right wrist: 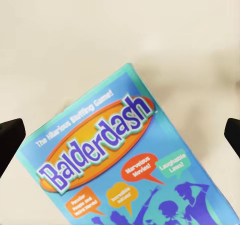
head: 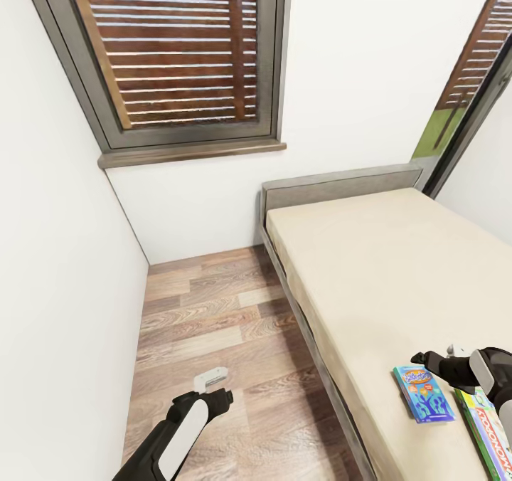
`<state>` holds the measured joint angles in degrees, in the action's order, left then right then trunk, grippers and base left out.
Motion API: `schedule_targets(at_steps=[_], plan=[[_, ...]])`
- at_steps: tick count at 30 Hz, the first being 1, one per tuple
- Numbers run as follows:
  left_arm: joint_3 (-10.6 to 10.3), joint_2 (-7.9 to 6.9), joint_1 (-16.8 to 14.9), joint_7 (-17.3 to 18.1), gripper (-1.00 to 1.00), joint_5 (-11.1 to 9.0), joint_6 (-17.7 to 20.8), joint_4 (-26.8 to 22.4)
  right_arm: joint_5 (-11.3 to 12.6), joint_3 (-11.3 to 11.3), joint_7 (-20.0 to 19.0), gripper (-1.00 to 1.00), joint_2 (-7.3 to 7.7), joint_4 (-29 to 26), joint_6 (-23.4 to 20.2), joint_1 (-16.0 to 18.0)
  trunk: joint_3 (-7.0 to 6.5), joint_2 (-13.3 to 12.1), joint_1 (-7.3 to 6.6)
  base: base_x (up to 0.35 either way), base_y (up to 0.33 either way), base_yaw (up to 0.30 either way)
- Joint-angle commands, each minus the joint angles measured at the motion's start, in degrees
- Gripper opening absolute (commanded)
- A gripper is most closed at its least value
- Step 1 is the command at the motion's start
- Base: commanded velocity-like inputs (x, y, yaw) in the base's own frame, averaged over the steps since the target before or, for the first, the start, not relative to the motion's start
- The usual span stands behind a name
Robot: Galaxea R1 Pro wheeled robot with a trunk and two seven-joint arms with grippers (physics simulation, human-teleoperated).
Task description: Put all the toys in the child's room - the three board games (two on the bed and one on the table), the two jigsaw puzzles on the table, and the tennis ball on the table - inside the toy box on the table in the child's room.
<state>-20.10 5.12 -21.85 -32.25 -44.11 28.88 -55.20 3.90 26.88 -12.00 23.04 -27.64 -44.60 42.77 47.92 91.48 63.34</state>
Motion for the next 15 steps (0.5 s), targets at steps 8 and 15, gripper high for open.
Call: schedule_targets(at_steps=[8, 15], plan=[[-0.11, -0.03, -0.03, -0.54, 1.0, -0.54, 0.04, -0.08, 0.32, 0.19, 0.04, 1.0, -0.01, -0.05, -0.31, 0.03, 0.48, 0.02, 0.0, 0.0, 0.0, 0.0], [-0.11, -0.04, -0.03, -0.54, 1.0, -0.54, 0.04, -0.08, 0.32, 0.19, 0.04, 1.0, -0.01, -0.05, -0.31, 0.03, 1.03, 0.02, 0.0, 0.0, 0.0, 0.0]])
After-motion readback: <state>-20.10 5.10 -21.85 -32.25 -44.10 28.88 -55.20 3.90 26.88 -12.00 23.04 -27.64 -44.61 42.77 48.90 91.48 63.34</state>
